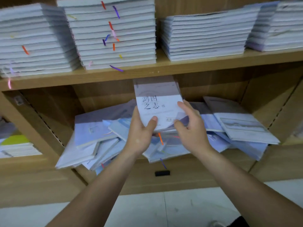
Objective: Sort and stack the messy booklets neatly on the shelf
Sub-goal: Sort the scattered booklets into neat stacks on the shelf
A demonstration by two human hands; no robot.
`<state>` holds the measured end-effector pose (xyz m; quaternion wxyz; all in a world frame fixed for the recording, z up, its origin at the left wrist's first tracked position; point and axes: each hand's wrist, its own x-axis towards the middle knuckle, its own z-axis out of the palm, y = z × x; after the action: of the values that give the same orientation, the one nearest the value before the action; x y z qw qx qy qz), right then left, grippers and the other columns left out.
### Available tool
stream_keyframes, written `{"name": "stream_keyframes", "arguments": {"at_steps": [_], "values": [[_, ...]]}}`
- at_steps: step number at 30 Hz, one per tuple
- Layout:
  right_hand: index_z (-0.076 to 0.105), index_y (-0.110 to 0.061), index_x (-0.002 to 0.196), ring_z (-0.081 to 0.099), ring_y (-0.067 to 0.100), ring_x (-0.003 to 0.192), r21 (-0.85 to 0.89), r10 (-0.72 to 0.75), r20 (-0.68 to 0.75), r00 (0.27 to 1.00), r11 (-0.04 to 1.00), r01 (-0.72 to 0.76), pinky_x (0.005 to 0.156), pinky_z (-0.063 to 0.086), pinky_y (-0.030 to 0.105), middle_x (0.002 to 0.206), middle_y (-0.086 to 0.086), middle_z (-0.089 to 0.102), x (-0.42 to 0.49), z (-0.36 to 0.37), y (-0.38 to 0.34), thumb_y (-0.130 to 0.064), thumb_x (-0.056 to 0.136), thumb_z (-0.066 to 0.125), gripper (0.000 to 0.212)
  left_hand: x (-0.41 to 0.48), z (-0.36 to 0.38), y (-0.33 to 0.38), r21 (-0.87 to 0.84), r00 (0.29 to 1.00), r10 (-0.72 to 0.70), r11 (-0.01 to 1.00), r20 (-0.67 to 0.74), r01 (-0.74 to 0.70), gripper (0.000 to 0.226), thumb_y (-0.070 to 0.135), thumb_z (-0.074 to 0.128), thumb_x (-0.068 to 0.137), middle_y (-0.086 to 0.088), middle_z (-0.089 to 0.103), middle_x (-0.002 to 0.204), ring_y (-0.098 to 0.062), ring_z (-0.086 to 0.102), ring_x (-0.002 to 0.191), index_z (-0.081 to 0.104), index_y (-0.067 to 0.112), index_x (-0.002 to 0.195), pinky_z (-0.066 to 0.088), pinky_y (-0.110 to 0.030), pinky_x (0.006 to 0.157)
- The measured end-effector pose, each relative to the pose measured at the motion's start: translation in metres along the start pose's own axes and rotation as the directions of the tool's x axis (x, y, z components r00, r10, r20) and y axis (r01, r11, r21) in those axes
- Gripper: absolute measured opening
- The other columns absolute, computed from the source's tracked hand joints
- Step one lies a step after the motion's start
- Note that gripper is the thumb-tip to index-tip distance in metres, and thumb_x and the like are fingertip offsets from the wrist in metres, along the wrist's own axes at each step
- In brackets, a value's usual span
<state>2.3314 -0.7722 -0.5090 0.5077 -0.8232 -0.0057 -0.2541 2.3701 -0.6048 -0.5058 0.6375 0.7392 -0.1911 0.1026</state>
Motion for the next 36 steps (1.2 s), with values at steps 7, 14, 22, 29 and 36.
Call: {"name": "stream_keyframes", "arguments": {"at_steps": [7,14,22,29,36], "values": [[0.040,-0.016,0.151,0.035,0.030,0.140,-0.374,0.175,0.207,0.963,0.924,-0.087,0.113,0.033,0.037,0.156,0.005,0.039,0.019,-0.024,0.060,-0.037,0.098,0.049,0.058,0.024,0.044,-0.035,0.649,0.996,-0.084,0.759,0.013,0.055,0.067,0.065,0.038,0.081,-0.004,0.064,0.120,-0.030,0.055,0.115,0.053,0.019,0.128,0.038,-0.045,0.099],[0.036,-0.035,0.144,0.056,0.031,0.114,-0.324,0.293,0.194,0.936,0.920,-0.220,0.093,0.049,0.049,0.123,0.002,0.063,0.016,-0.038,0.072,-0.059,0.091,0.040,0.058,0.021,0.050,-0.033,0.501,0.972,-0.223,0.851,0.072,0.158,0.046,0.044,0.055,0.096,0.003,0.064,0.127,-0.024,0.057,0.116,0.047,0.027,0.138,0.040,-0.029,0.083],[0.046,-0.026,0.137,0.064,0.017,0.094,-0.177,0.311,0.165,0.936,0.943,-0.282,0.086,0.051,0.039,0.102,-0.001,0.070,0.013,-0.038,0.065,-0.042,0.100,0.050,0.041,0.022,0.058,-0.033,0.530,0.969,-0.240,0.830,0.054,0.176,0.051,0.048,0.056,0.094,0.003,0.066,0.126,-0.026,0.058,0.115,0.044,0.029,0.140,0.042,-0.034,0.085],[0.063,-0.032,0.117,0.065,-0.001,0.083,-0.029,0.246,0.115,0.962,0.969,-0.245,0.074,0.051,0.018,0.092,-0.010,0.074,0.009,-0.029,0.056,-0.036,0.093,0.065,0.024,0.010,0.045,-0.032,0.359,0.968,-0.252,0.903,0.000,0.235,0.042,0.035,0.061,0.093,0.015,0.067,0.110,-0.006,0.062,0.100,0.051,0.028,0.133,0.045,-0.019,0.076],[0.064,-0.035,0.116,0.062,-0.011,0.084,0.025,0.203,0.190,0.961,0.977,-0.212,0.067,0.045,0.010,0.090,-0.022,0.072,0.007,0.013,0.033,-0.034,0.090,0.069,0.026,-0.003,-0.005,-0.031,0.355,0.963,-0.251,0.896,-0.094,0.268,0.041,0.033,0.066,0.089,0.024,0.062,0.100,-0.010,0.062,0.101,0.054,0.028,0.128,0.045,-0.021,0.078]]}}
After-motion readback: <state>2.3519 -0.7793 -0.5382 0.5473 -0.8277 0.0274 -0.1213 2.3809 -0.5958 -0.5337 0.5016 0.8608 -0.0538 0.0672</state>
